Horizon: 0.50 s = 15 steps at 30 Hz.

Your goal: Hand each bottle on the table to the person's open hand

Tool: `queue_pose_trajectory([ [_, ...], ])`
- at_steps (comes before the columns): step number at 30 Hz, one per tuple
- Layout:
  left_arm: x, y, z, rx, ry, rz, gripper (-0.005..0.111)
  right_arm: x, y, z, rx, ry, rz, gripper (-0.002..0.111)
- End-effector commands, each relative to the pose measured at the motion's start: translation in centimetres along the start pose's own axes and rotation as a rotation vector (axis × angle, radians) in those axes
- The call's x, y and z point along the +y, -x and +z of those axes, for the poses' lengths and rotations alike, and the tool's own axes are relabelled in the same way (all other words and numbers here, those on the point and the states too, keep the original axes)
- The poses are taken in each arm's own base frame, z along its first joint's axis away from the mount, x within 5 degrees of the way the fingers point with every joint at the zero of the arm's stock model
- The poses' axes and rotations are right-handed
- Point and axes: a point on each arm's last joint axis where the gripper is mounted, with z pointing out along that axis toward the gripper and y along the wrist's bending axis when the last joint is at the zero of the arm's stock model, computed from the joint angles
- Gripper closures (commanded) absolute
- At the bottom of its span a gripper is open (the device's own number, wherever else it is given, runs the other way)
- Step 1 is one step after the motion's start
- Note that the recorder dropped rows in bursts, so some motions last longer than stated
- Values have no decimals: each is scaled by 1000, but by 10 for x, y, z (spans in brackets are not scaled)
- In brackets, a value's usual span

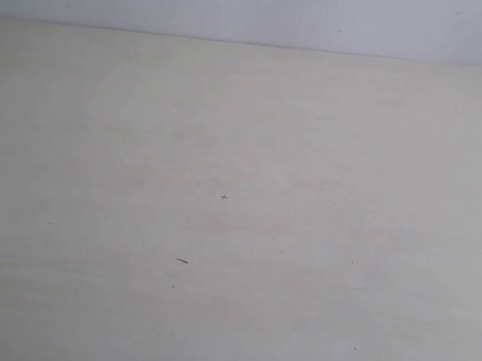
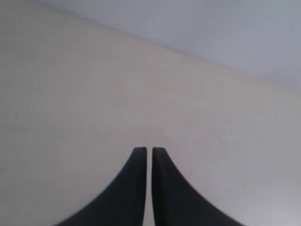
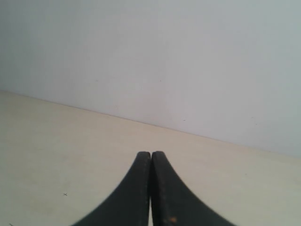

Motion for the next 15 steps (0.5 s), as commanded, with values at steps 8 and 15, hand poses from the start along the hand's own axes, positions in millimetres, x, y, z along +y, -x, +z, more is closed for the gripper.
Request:
queue_pose_trajectory([
  [8,22,-61,-99,-510,104,72,100,0,0,0,-12,-5,1,108],
  [15,46,-106,-97,-576,119,62,100,0,0,0,-12,-5,4,108],
])
